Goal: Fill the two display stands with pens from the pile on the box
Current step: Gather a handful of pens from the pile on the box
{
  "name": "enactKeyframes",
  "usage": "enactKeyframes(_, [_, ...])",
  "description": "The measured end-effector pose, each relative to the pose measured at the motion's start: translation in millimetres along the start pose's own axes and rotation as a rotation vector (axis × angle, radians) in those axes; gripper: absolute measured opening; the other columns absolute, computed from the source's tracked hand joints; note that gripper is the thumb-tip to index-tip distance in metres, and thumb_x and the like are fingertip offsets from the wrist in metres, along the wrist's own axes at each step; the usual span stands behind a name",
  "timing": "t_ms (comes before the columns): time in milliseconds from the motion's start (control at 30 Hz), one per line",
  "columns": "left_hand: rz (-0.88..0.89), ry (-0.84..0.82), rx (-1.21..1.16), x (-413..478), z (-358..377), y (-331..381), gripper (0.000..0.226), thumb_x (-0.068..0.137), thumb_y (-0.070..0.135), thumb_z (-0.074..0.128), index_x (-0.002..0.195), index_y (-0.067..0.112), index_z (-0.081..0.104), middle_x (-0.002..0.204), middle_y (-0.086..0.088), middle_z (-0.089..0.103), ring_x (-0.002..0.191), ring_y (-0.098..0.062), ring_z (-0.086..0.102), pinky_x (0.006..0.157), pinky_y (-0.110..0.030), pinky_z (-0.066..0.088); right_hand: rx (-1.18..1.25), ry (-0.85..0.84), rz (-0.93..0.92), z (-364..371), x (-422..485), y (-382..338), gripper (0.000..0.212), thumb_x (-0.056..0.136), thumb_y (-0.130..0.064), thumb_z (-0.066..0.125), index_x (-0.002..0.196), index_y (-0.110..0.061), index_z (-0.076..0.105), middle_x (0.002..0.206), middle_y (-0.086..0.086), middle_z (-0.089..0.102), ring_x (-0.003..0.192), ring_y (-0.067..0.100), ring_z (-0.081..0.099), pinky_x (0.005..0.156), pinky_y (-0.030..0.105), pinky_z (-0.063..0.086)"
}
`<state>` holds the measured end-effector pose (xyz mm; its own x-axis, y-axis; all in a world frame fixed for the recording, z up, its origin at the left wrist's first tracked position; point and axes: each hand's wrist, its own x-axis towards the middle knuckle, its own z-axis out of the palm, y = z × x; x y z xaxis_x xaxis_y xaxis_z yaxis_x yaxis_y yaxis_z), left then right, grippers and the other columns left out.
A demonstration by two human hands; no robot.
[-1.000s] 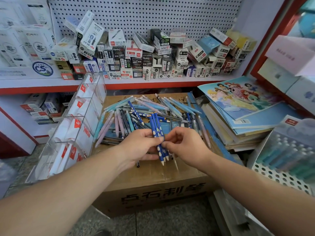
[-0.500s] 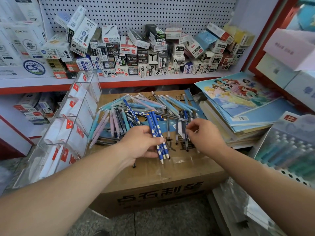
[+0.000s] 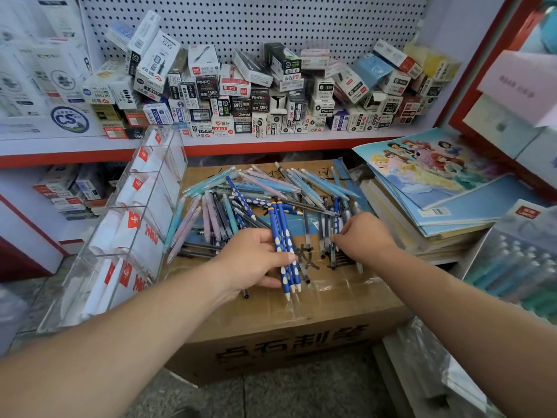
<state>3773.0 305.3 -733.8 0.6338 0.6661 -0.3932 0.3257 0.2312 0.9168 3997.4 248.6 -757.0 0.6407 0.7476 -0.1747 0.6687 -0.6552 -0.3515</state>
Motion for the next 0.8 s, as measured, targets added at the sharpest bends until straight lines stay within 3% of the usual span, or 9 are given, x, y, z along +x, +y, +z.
enactKeyframes(167, [0.006,0.005,-0.005,0.2,-2.6,-0.6,0.024,0.091,0.005,0.074,0.11,0.018,0.067,0.101,-0.005,0.079,0.091,-0.016,0.077,0.071,-0.036,0.064,0.017,-0.042,0.031,2.1,-5.2,-6.3,0.035,0.088,-0.04,0.075,0.075,-0.01,0.06,0.064,0.006,0.061,0.06,0.023,0.062,0.057,0.032,0.057])
enactKeyframes(267, [0.011,0.006,-0.008,-0.3,-3.1,-1.7,0.023,0.091,0.005,0.075,0.106,0.02,0.067,0.1,-0.004,0.08,0.091,-0.015,0.077,0.069,-0.034,0.064,0.001,-0.069,0.045,-0.1,-11.5,-11.0,0.04,0.087,-0.037,0.073,0.068,-0.014,0.046,0.06,0.004,0.052,0.056,0.022,0.054,0.052,0.029,0.044])
enactKeyframes(400, [0.012,0.011,0.0,-0.6,-3.3,-1.9,0.023,0.091,0.006,0.075,0.108,0.019,0.067,0.101,-0.004,0.079,0.093,-0.015,0.077,0.071,-0.035,0.064,0.044,-0.064,0.046,-4.4,-17.3,-10.8,0.038,0.087,-0.033,0.071,0.066,-0.014,0.047,0.058,0.003,0.049,0.053,0.02,0.05,0.05,0.026,0.04])
enactKeyframes(467, [0.011,0.014,0.004,-0.6,-4.0,-2.6,0.024,0.091,0.006,0.074,0.112,0.016,0.067,0.101,-0.004,0.079,0.093,-0.015,0.077,0.071,-0.035,0.064,0.093,-0.054,0.037,-6.9,-21.9,-8.2,0.036,0.088,-0.029,0.07,0.064,-0.012,0.048,0.058,0.004,0.049,0.054,0.022,0.051,0.051,0.03,0.045])
enactKeyframes(533, [0.012,0.017,0.009,-0.1,-4.0,-2.8,0.025,0.092,0.006,0.074,0.114,0.014,0.068,0.099,-0.005,0.08,0.091,-0.017,0.077,0.072,-0.036,0.064,0.171,-0.041,0.03,-9.8,-28.2,-5.4,0.03,0.089,-0.025,0.069,0.068,-0.008,0.056,0.063,0.008,0.058,0.063,0.027,0.061,0.059,0.038,0.056])
enactKeyframes(600, [0.01,0.021,0.003,1.0,-3.0,-2.0,0.024,0.092,0.006,0.073,0.114,0.012,0.068,0.098,-0.005,0.08,0.089,-0.018,0.078,0.073,-0.037,0.064,0.254,-0.021,0.013,-12.1,-35.0,-3.2,0.023,0.092,-0.022,0.068,0.075,-0.006,0.066,0.073,0.008,0.07,0.072,0.027,0.069,0.06,0.035,0.058])
enactKeyframes(700, [0.013,0.027,0.003,1.3,-0.6,-0.6,0.023,0.092,0.005,0.073,0.114,0.012,0.068,0.097,-0.006,0.08,0.087,-0.018,0.078,0.074,-0.038,0.064,0.346,0.022,-0.058,-14.8,-43.5,-1.7,0.009,0.095,-0.025,0.066,0.094,-0.017,0.07,0.08,0.0,0.069,0.075,0.017,0.067,0.056,0.025,0.048])
enactKeyframes(800, [0.02,0.034,-0.002,0.8,2.2,-0.5,0.023,0.092,0.005,0.073,0.113,0.012,0.068,0.099,-0.006,0.079,0.087,-0.019,0.078,0.074,-0.038,0.064,0.359,0.056,-0.132,-18.0,-51.2,0.0,0.009,0.096,-0.028,0.066,0.103,-0.022,0.065,0.082,-0.006,0.066,0.073,0.009,0.062,0.055,0.021,0.041])
